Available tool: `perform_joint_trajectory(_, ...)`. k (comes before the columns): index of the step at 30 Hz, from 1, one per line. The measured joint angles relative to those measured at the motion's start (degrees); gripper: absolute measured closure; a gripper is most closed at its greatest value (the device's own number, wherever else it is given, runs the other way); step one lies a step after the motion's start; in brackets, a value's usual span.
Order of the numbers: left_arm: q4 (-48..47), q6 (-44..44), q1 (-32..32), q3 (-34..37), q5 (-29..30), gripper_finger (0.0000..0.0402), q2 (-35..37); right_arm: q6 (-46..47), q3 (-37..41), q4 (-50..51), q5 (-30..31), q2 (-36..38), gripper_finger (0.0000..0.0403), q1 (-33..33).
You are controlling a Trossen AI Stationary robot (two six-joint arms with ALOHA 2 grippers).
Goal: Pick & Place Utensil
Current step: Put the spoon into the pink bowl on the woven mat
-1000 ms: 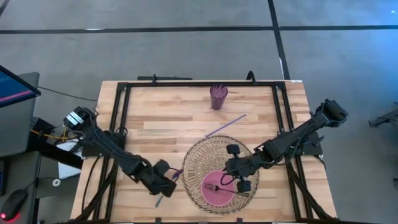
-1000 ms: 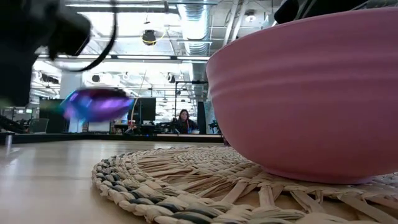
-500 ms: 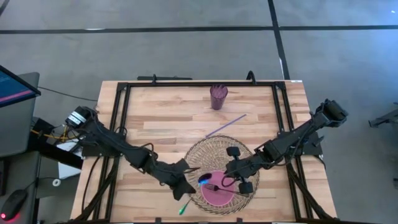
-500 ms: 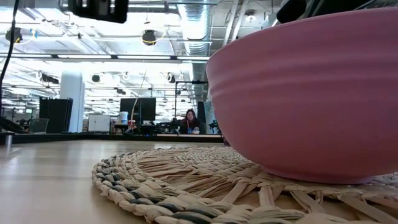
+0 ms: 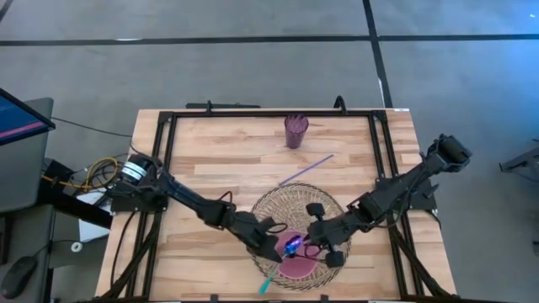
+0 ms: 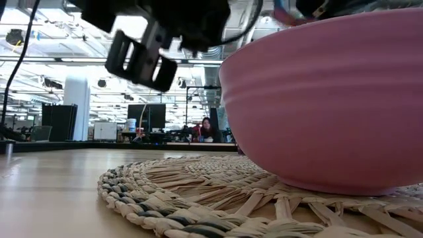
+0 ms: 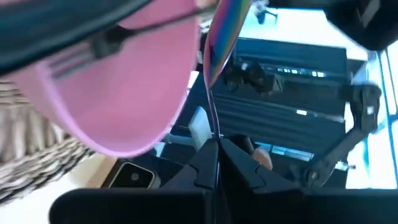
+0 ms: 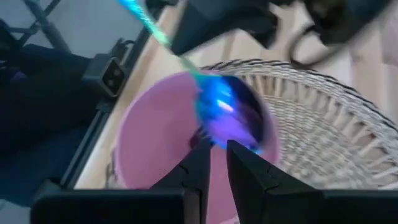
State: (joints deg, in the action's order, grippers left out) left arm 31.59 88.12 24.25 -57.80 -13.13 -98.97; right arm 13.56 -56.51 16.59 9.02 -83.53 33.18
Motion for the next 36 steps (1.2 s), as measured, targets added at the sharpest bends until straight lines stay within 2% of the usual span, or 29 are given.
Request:
perform_joint_trajectory(4,-0.31,6.47,-1.67,0.0,-0.41,0.0391,-0.82,0.02,0.0,-1.18,0.0,-0.44,0.0362,1.51)
perform_joint_trajectory(11,-0.2,9.18,-1.85,0.0,-0.43,0.039,-0.8,-0.48,-0.09,-9.19,1.36,-6.82,0.04,0.75)
perform_joint_trajectory(15,-0.36,11.27,-0.67,0.0,-0.47,0.039,-1.62,0.02,-0.57,-8.7,1.43,-9.7,0.0398,0.28)
perform_joint_trajectory(25,-0.2,12.9,0.16,-0.31,-0.57,0.039,-3.68,0.97,-0.83,-8.8,1.46,-8.37,0.0402,1.28)
perform_joint_trajectory(36,-0.94,11.4,0.16,-1.9,0.09,0.0389,-4.18,1.52,-0.68,-9.82,1.09,-15.1,0.0402,-1.45)
